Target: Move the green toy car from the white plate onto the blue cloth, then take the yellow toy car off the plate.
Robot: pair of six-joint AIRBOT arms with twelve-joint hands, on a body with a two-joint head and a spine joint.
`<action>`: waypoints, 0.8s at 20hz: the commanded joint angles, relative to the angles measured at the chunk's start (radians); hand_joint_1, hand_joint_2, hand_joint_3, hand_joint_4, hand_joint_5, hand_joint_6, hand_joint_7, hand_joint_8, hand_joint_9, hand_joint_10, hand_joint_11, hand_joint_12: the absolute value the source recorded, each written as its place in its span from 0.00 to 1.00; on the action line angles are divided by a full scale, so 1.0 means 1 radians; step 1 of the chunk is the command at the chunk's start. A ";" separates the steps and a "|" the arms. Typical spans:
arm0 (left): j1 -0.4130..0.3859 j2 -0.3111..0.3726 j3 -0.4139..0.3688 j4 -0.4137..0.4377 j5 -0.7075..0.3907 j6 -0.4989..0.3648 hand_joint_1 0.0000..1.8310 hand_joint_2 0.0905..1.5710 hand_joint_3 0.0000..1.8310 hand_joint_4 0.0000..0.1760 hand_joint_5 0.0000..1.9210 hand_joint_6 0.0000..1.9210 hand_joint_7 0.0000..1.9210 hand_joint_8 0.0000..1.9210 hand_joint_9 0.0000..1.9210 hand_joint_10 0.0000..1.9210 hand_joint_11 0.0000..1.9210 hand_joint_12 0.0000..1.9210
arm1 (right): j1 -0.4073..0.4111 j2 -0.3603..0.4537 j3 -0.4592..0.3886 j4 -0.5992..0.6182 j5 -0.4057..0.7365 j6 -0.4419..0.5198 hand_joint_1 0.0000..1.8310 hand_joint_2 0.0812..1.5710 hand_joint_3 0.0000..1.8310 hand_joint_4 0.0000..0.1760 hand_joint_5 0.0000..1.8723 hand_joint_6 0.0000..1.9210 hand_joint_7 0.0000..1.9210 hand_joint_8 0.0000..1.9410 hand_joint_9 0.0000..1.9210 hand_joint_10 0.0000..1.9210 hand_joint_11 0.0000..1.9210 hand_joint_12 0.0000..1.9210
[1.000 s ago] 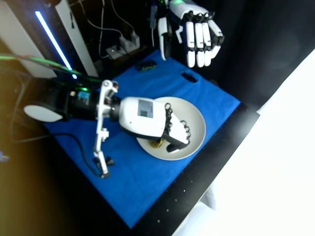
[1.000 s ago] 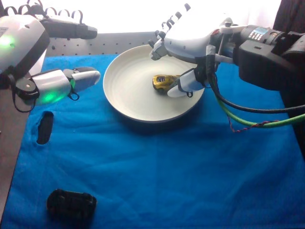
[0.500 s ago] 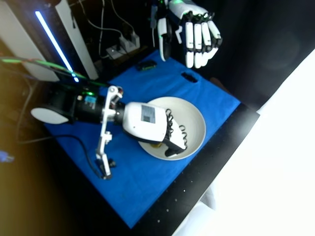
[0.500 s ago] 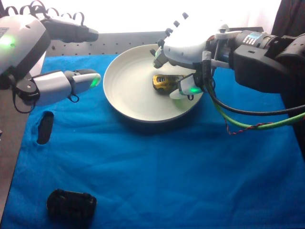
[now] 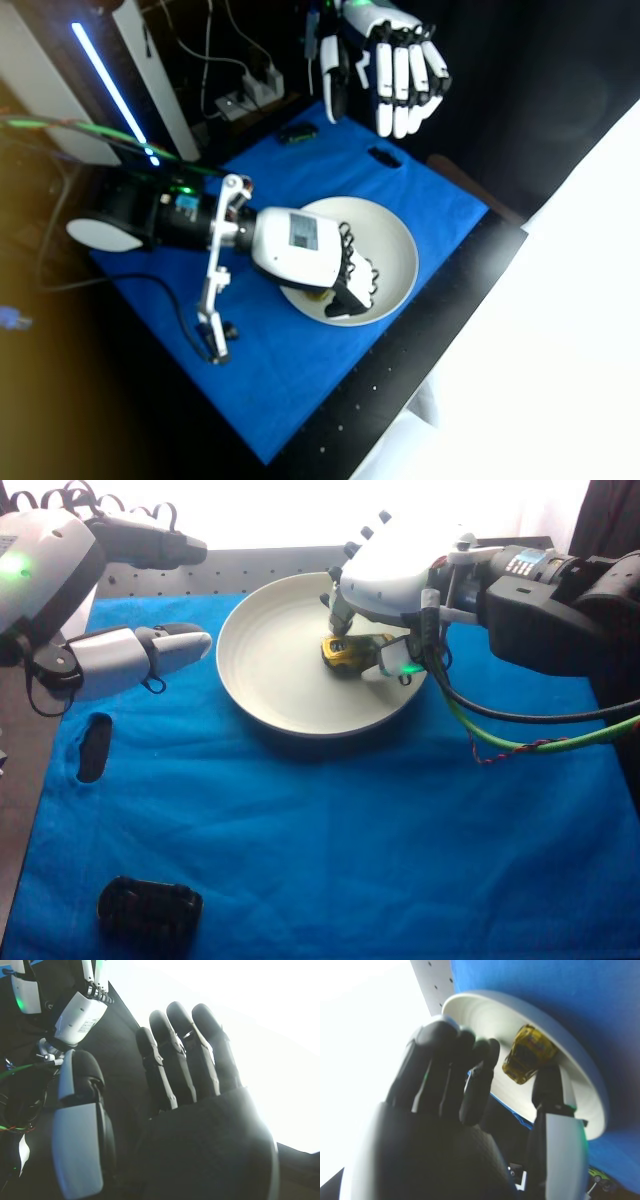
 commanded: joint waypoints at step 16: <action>0.010 -0.008 -0.001 0.008 -0.133 -0.014 0.41 0.65 0.00 0.24 0.42 0.00 0.42 0.00 0.33 0.24 0.14 0.73 | 0.019 0.048 -0.053 -0.009 0.156 -0.005 0.66 0.77 0.00 0.00 0.42 0.51 0.40 0.83 0.43 0.93 0.46 1.00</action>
